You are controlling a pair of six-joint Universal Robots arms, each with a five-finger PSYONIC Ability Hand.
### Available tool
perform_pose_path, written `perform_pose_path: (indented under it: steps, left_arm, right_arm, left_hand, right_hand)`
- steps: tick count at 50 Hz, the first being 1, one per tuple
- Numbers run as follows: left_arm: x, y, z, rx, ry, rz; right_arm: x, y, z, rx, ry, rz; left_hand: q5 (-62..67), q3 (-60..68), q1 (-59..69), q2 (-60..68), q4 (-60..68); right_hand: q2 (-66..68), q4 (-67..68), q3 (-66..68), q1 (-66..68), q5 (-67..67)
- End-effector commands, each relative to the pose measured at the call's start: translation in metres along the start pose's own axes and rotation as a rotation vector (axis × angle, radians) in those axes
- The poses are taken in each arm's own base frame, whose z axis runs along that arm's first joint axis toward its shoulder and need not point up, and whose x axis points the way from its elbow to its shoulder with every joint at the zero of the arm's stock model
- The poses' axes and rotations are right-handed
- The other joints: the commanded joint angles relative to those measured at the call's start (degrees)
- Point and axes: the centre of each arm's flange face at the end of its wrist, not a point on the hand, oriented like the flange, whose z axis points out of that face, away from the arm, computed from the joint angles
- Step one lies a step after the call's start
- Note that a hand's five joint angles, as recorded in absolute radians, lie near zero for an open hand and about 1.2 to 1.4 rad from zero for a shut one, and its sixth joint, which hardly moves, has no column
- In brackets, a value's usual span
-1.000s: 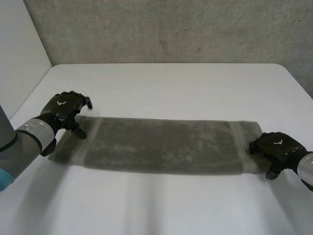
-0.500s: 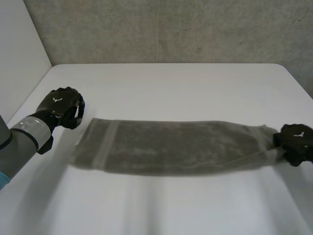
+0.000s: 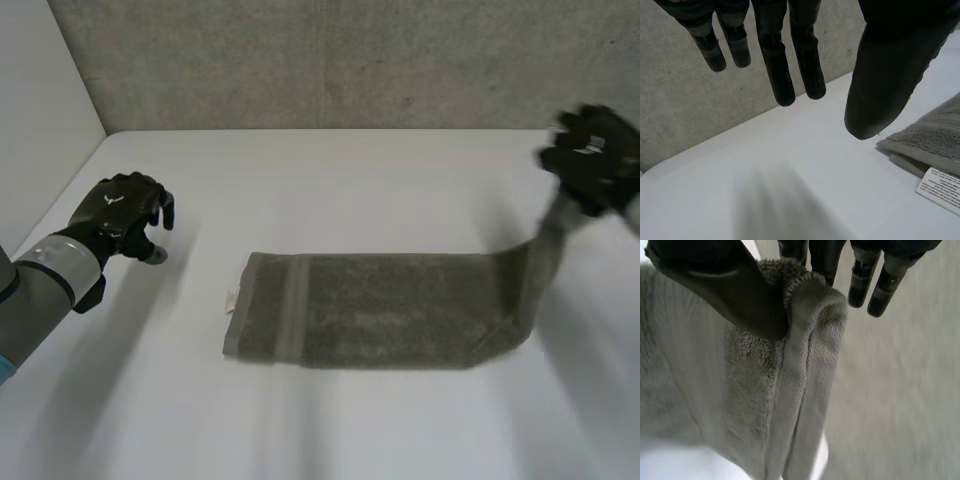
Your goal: Fold the towel.
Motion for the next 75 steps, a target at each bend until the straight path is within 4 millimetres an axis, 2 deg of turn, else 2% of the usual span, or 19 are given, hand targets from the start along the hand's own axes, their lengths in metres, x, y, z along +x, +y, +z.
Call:
perform_pose_path:
  steps: [1,2,4,7,12,17,22,23,24,25,29,34,39,40,44,49,58,64,75]
  left_arm:
    - [0.000,-0.005,-0.003,0.018,-0.005,0.006]
    - [0.000,-0.006,-0.003,0.022,-0.007,0.008]
    - [0.000,-0.006,-0.003,0.024,-0.006,0.009]
    - [0.001,-0.006,-0.004,0.024,-0.004,0.008]
    - [0.002,-0.006,-0.005,0.023,-0.002,0.007]
    - [0.003,-0.005,-0.005,0.020,0.000,0.007]
    - [0.004,-0.005,-0.005,0.022,0.004,0.008]
    - [0.004,-0.005,-0.005,0.021,0.004,0.007]
    - [0.004,-0.005,-0.005,0.021,0.004,0.007]
    - [0.004,-0.004,-0.005,0.021,0.006,0.007]
    - [0.006,-0.004,-0.004,0.029,0.007,0.011]
    - [0.009,-0.005,-0.004,0.036,0.017,0.015]
    - [0.015,-0.009,-0.004,0.047,0.032,0.003]
    - [0.017,-0.011,-0.004,0.056,0.040,-0.013]
    - [0.023,-0.017,-0.004,0.073,0.060,-0.049]
    - [0.041,-0.027,-0.005,0.099,0.113,-0.094]
    - [0.082,-0.024,-0.012,0.088,0.226,-0.102]
    - [0.101,-0.003,-0.011,0.025,0.265,-0.102]
    - [0.096,0.006,-0.013,-0.003,0.196,-0.106]
  right_arm:
    - [-0.091,-0.100,0.005,0.289,-0.134,-0.051]
    - [-0.091,-0.101,0.005,0.290,-0.134,-0.051]
    - [-0.139,-0.128,0.005,0.369,-0.196,-0.063]
    - [-0.163,-0.140,0.003,0.410,-0.233,-0.067]
    - [-0.244,-0.157,-0.005,0.496,-0.380,-0.075]
    - [-0.286,-0.153,-0.017,0.509,-0.470,-0.082]
    - [-0.301,-0.147,-0.018,0.498,-0.483,-0.086]
    - [-0.302,-0.146,-0.018,0.492,-0.480,-0.086]
    - [-0.302,-0.146,-0.018,0.492,-0.480,-0.086]
    - [-0.302,-0.145,-0.018,0.486,-0.480,-0.086]
    - [-0.296,-0.147,-0.020,0.478,-0.465,-0.078]
    - [-0.263,-0.156,-0.025,0.470,-0.420,0.000]
    - [-0.189,-0.157,-0.025,0.433,-0.302,0.226]
    - [-0.189,-0.157,-0.025,0.432,-0.302,0.227]
    - [-0.135,-0.135,-0.025,0.360,-0.208,0.368]
    - [-0.107,-0.097,-0.030,0.238,-0.149,0.440]
    - [-0.120,-0.025,-0.052,-0.086,-0.225,0.527]
    - [-0.134,-0.010,-0.064,-0.127,-0.303,0.566]
    - [-0.160,0.007,-0.061,-0.127,-0.368,0.587]
  left_hand:
    - [-0.8,-2.8,-1.4,-1.9,-3.1]
    - [-1.0,-2.8,-1.6,-2.1,-3.1]
    - [-1.3,-2.8,-1.9,-2.4,-3.1]
    - [-1.5,-2.8,-2.1,-2.6,-3.1]
    - [-1.5,-2.8,-2.1,-2.6,-3.1]
    - [-1.5,-2.8,-2.1,-2.6,-3.1]
    - [-1.7,-2.8,-2.2,-2.7,-3.1]
    - [-1.9,-2.8,-2.4,-2.9,-3.1]
    - [-1.9,-2.8,-2.4,-2.9,-3.1]
    - [-2.9,-2.8,-3.4,-3.9,-3.1]
    - [-3.9,-2.8,-4.4,-4.9,-3.1]
    - [-4.0,-2.8,-4.6,-5.1,-3.1]
    - [-4.4,-2.8,-4.9,-5.4,-3.1]
    - [-4.4,-2.8,-4.9,-5.4,-3.1]
    - [-4.4,-2.8,-4.9,-5.4,-3.1]
    - [-4.2,-2.8,-4.8,-5.2,-3.1]
    - [-4.0,-2.8,-4.6,-5.1,-3.1]
    - [-4.0,-2.8,-4.6,-5.1,-3.1]
    - [-4.2,-2.8,-4.8,-5.2,-3.1]
  right_hand:
    - [6.8,-4.4,-2.7,5.1,3.0]
    - [6.8,-4.4,-2.7,5.1,3.0]
    - [6.8,-4.4,-2.7,5.1,3.0]
    - [6.8,-4.4,-2.7,5.1,3.0]
    - [6.8,-4.4,-2.7,5.1,3.0]
    - [6.8,-4.4,-2.7,5.1,3.0]
    - [6.8,-4.4,-2.7,5.1,3.0]
    - [-16.6,-4.4,-2.7,-18.3,-20.4]
    - [-16.8,-4.4,-2.7,-18.6,-20.7]
    - [-61.8,-4.4,-2.7,-63.5,-65.6]
    - [-63.2,-4.4,-2.7,-64.9,-67.0]
    - [-63.2,-4.4,-2.7,-64.9,-67.0]
    - [-63.2,-4.4,-2.7,-64.9,-67.0]
    - [-63.2,-4.4,-2.7,-64.9,-67.0]
    - [-63.2,-4.4,-2.7,-64.9,-67.0]
    - [-63.2,-4.4,-2.7,-64.9,-67.0]
    - [-63.2,-4.4,-2.7,-64.9,-67.0]
    - [-63.2,-4.4,-2.7,-64.9,-67.0]
    - [-45.6,-4.4,-2.7,-47.3,-49.4]
